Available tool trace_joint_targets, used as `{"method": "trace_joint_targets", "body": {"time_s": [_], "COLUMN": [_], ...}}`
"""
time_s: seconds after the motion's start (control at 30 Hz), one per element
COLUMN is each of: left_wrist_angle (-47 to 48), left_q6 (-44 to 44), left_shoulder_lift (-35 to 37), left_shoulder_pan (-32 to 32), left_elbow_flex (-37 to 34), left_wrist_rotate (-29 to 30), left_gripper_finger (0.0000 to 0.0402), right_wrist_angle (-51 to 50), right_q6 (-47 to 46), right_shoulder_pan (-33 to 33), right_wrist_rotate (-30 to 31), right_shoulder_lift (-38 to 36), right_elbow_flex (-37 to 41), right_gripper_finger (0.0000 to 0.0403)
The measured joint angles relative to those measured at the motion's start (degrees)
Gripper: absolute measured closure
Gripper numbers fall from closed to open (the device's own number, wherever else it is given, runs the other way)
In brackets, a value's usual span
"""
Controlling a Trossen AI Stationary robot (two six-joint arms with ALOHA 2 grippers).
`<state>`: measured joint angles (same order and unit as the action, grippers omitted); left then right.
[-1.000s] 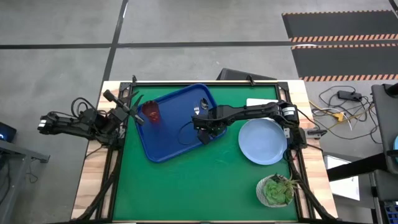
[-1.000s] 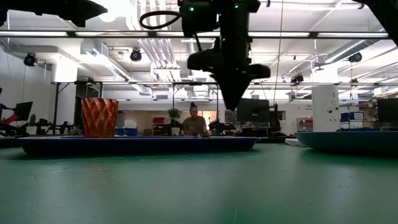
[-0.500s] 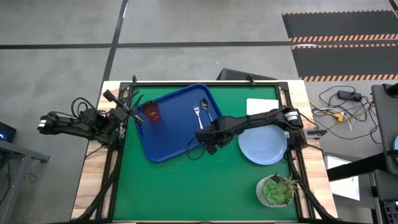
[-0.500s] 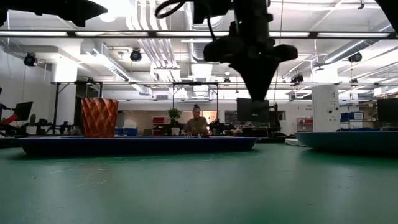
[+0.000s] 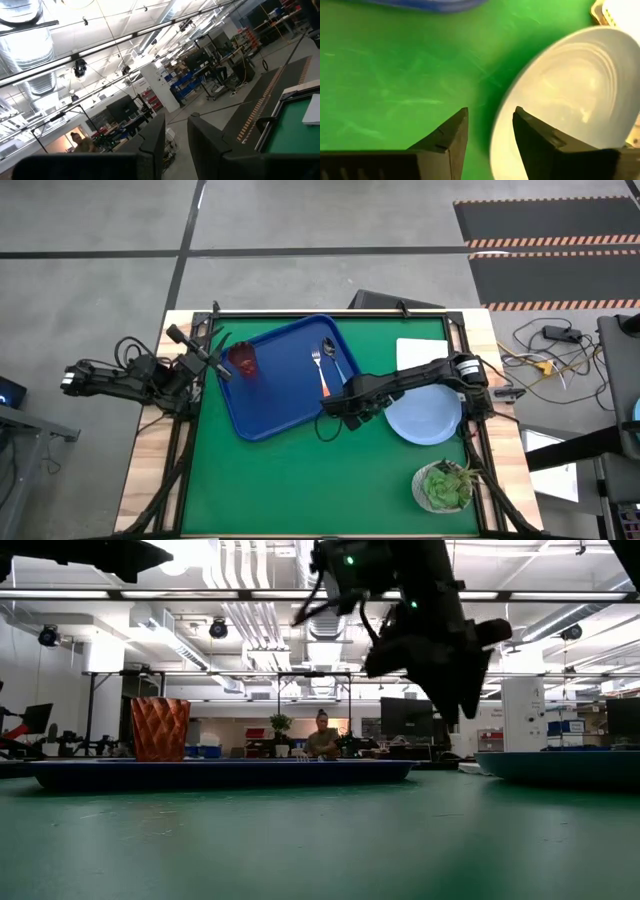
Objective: Pick and place plate/cup/fork/spoon on tray
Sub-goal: Put the light blue plate on the blue serving tray to the left of the orange fork
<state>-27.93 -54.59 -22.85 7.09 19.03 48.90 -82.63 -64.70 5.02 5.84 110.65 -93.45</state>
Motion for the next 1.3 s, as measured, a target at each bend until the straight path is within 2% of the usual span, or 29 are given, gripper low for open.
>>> {"method": "trace_joint_targets", "body": {"time_s": [0.47, 0.8, 0.97, 1.3], "left_wrist_angle": [0.03, 0.01, 0.01, -0.01], "left_q6": [-0.02, -0.02, -0.02, 0.07], "left_shoulder_lift": [0.0, 0.0, 0.0, 0.0], "left_shoulder_pan": [0.0, 0.0, 0.0, 0.0], "left_elbow_flex": [-0.04, -0.04, -0.04, -0.04], "left_wrist_rotate": [0.0, 0.0, 0.01, 0.0], "left_gripper_finger": [0.0338, 0.0338, 0.0338, 0.0338], "right_wrist_angle": [1.28, 7.74, 8.8, 9.53], "right_q6": [-4.95, -6.0, -5.97, -7.43], "right_shoulder_pan": [0.52, 0.72, 0.74, 0.96], "right_wrist_rotate": [-1.91, -1.86, -1.96, -3.62], "right_shoulder_lift": [-0.02, 0.04, 0.04, 0.09], "right_elbow_flex": [7.88, 13.65, 14.79, 14.62], "right_gripper_finger": [0.0257, 0.0262, 0.029, 0.0384]}}
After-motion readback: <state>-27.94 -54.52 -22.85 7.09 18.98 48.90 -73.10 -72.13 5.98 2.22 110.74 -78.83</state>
